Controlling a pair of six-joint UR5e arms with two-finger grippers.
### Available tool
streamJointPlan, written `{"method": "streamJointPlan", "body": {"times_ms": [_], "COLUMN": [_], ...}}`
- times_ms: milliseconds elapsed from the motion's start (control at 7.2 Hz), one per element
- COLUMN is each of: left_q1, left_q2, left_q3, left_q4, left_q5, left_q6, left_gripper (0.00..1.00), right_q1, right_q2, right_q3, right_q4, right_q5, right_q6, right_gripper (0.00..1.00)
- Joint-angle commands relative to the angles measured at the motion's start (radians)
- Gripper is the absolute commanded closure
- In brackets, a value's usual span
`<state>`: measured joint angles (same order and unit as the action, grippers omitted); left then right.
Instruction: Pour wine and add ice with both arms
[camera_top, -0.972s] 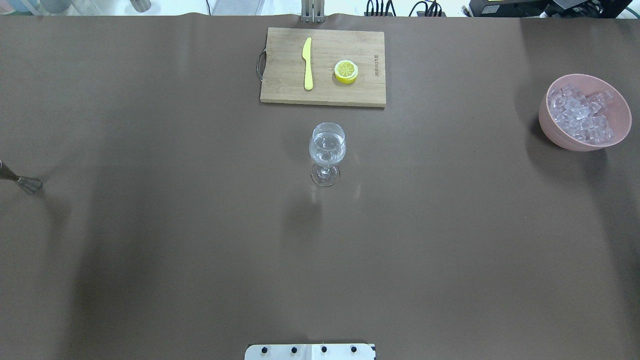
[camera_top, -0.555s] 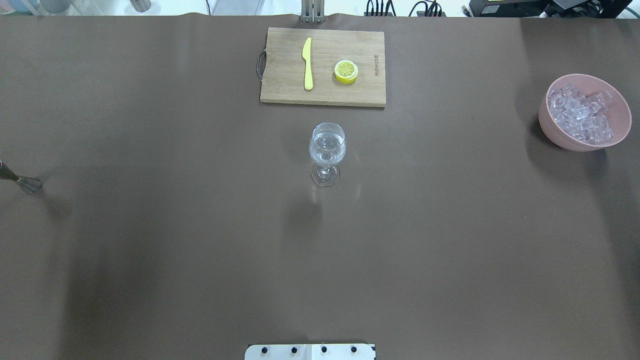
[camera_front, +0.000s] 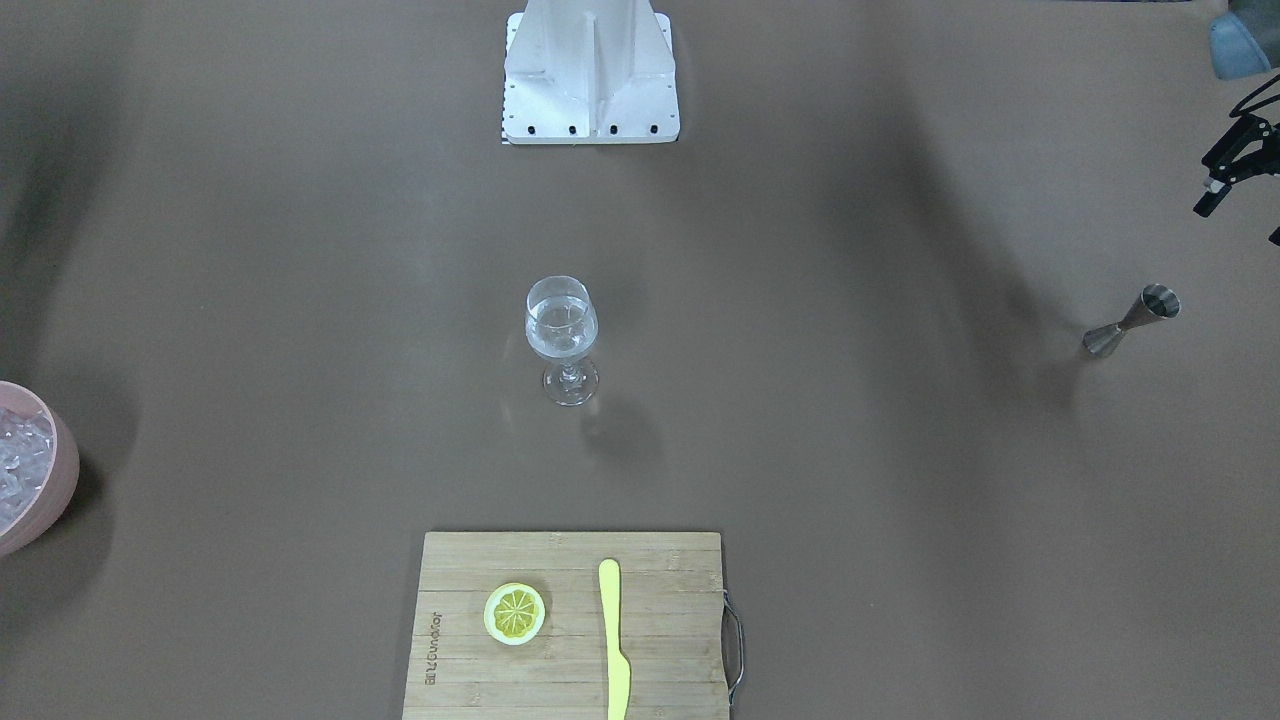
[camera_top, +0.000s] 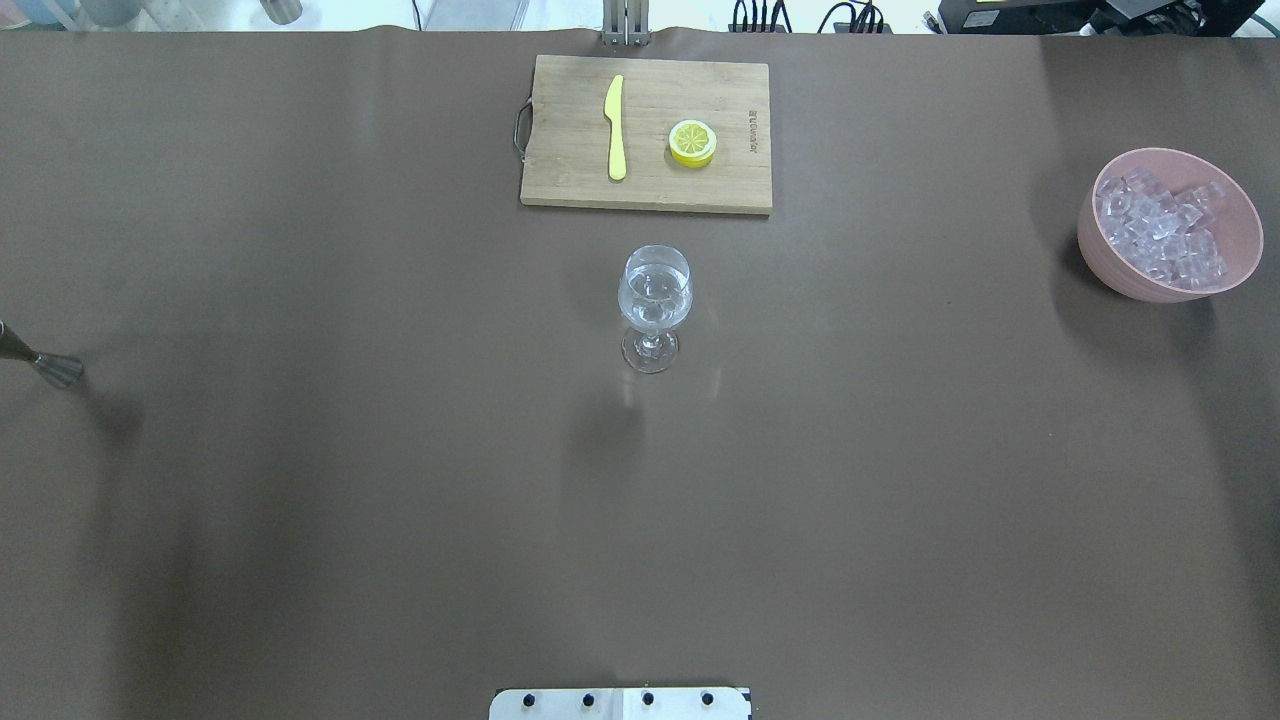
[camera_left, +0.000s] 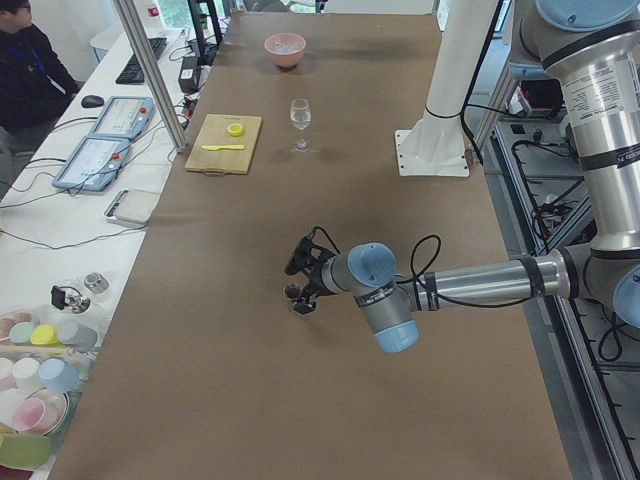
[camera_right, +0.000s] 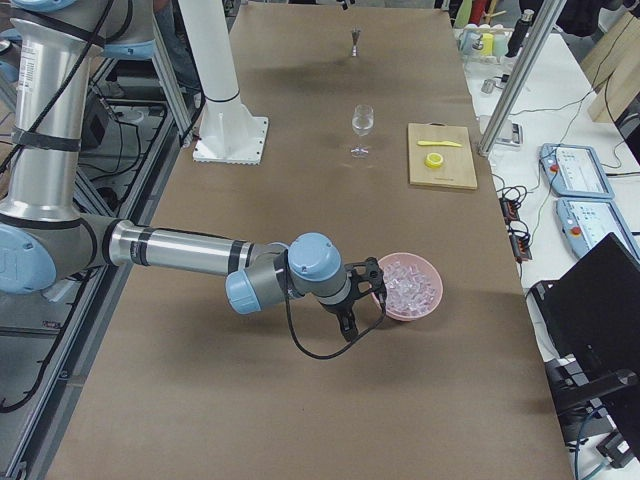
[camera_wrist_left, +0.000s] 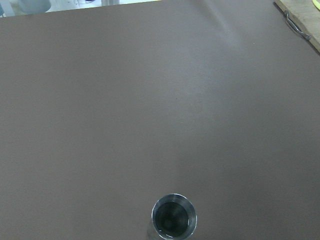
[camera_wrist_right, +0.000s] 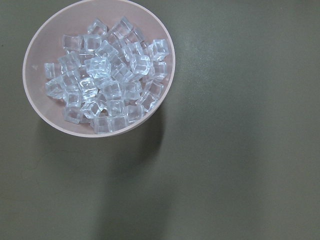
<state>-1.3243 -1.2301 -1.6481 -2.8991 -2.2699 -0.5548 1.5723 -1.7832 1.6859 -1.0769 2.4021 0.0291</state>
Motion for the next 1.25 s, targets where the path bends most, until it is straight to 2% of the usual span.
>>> {"method": "streamJointPlan", "body": {"times_ms": [0, 139, 416, 694, 833, 1111], "left_q1": [0.075, 0.106, 0.109, 0.109, 0.109, 0.109], "left_q2": [0.012, 0.005, -0.011, -0.025, -0.049, -0.13], "left_q3": [0.005, 0.023, 0.14, 0.191, 0.212, 0.327], "left_q4": [-0.026, -0.028, -0.153, -0.236, -0.253, -0.342], "left_q5": [0.056, 0.061, 0.061, 0.082, 0.087, 0.11], "left_q6": [0.004, 0.016, 0.101, 0.171, 0.182, 0.181], "left_gripper": [0.02, 0.02, 0.02, 0.02, 0.03, 0.02], "right_q1": [0.0, 0.0, 0.0, 0.0, 0.0, 0.0], "right_q2": [-0.002, -0.008, -0.008, -0.008, -0.008, -0.008], "right_q3": [0.0, -0.002, -0.002, 0.0, 0.0, 0.0], "right_q4": [0.0, 0.0, 0.002, 0.002, 0.002, 0.002], "right_q5": [0.0, 0.0, 0.002, 0.0, 0.0, 0.0], "right_q6": [0.0, -0.002, -0.003, 0.0, 0.0, 0.002], "right_gripper": [0.0, 0.0, 0.0, 0.0, 0.0, 0.0]}}
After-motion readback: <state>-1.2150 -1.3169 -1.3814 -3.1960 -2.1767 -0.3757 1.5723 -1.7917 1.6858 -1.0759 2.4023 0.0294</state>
